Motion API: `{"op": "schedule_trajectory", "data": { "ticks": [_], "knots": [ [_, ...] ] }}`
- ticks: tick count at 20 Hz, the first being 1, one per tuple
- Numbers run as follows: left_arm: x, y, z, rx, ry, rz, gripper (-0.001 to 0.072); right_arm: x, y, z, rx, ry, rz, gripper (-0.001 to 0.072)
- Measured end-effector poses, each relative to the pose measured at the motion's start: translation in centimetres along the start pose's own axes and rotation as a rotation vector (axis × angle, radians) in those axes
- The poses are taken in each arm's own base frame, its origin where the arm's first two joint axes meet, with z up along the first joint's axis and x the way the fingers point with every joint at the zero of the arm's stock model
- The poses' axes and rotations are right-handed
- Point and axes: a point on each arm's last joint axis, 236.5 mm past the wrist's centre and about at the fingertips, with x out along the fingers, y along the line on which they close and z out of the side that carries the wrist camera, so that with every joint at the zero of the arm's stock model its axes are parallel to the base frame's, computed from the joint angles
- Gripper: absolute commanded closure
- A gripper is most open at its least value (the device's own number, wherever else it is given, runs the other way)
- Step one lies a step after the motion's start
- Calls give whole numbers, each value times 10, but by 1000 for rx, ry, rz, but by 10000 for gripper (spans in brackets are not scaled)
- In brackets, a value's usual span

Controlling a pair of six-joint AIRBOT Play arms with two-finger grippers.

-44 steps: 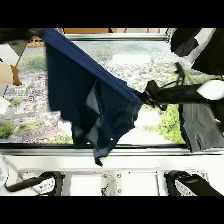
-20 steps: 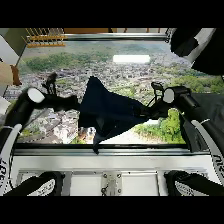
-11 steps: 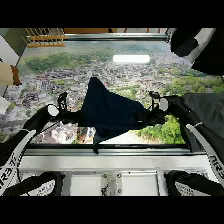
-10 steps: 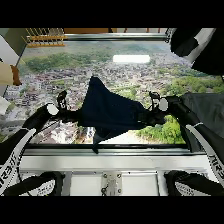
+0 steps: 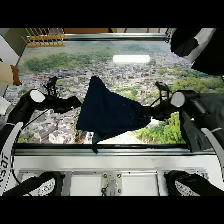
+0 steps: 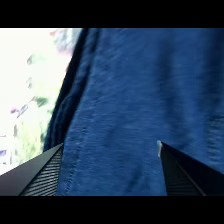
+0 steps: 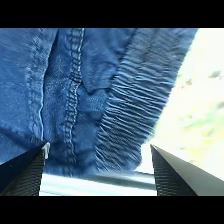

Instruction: Fold the clothes and pants, and hang the long-sleeved shirts on hangers.

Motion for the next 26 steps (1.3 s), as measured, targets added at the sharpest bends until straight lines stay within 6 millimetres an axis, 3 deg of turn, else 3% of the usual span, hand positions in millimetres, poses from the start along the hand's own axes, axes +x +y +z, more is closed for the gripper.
{"op": "schedule_trajectory", "data": {
  "ticks": [2, 3, 4, 5, 8, 12, 14, 18, 22, 26],
  "knots": [
    [-19, -11, 5, 28, -37, -16, 118, -23, -19, 7, 17, -39, -5, -3],
    [-27, -17, 4, 42, -50, -24, 304, -31, -31, 8, 36, -47, -8, -3],
    [-32, -23, 1, 57, -58, -32, 547, -35, -43, 8, 60, -48, -6, -3],
    [-35, -28, -3, 71, -63, -38, 694, -37, -54, 6, 92, -46, 9, -3],
    [-39, -46, -20, 126, -72, -62, 695, -23, -74, -1, 201, -36, 119, -8],
    [-36, -71, -42, 200, -67, -97, 695, 17, -88, -3, 345, -46, 298, -8],
    [-34, -81, -50, 228, -57, -110, 696, 36, -87, -1, 374, -41, 368, -8],
    [-31, -94, -63, 244, -37, -129, 695, 66, -67, 8, 389, -36, 527, -8],
    [-30, -99, -69, 237, -24, -135, 695, 76, -53, 16, 391, -55, 607, -8],
    [-29, -98, -75, 231, 3, -133, 695, 62, -60, 30, 404, -126, 633, -8]
  ]
}}
